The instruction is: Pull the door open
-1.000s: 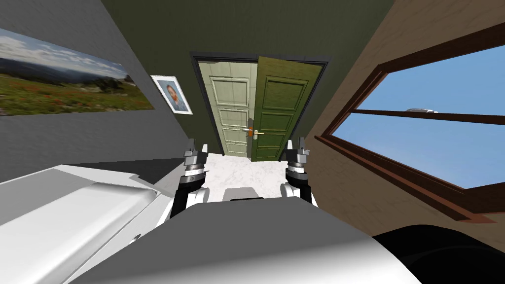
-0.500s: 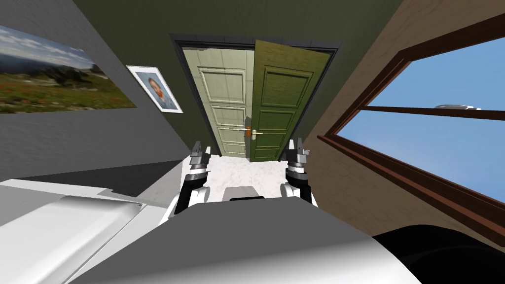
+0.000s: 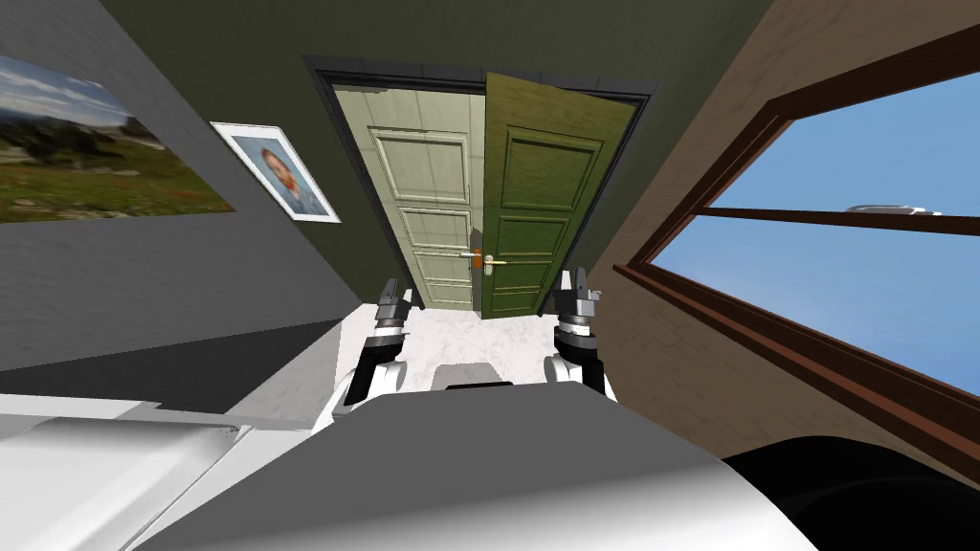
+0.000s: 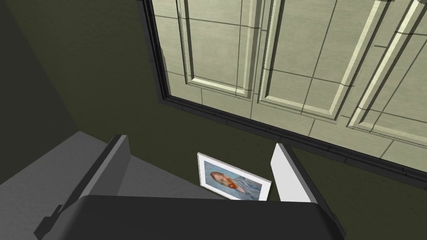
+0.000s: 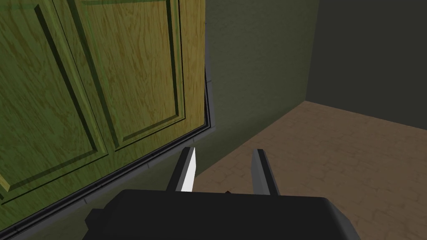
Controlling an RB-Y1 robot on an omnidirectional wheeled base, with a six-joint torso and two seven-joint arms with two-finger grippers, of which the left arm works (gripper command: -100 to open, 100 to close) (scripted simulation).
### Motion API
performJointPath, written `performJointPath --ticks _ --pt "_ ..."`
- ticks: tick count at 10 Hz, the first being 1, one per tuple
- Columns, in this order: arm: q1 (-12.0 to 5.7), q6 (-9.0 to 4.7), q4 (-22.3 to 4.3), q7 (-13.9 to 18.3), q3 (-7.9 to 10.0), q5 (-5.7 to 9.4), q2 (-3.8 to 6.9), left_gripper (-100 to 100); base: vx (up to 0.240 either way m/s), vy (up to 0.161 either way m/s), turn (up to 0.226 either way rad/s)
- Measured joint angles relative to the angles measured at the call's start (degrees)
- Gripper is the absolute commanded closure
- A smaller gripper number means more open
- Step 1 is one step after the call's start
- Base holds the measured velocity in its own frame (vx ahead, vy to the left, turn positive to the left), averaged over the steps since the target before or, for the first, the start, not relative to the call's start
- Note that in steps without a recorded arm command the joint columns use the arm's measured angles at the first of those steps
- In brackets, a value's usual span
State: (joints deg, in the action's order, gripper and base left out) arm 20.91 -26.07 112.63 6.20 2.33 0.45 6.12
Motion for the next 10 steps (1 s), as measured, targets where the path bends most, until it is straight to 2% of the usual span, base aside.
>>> performJointPath --ticks 1,10 --pt "-0.31 0.52 -0.7 0.3 0.18 0.18 0.47 -100 0.094 -0.027 -0.048" --pt "-4.14 1.25 -10.9 2.0 1.37 1.43 3.93 -100 0.099 -0.023 -0.052"
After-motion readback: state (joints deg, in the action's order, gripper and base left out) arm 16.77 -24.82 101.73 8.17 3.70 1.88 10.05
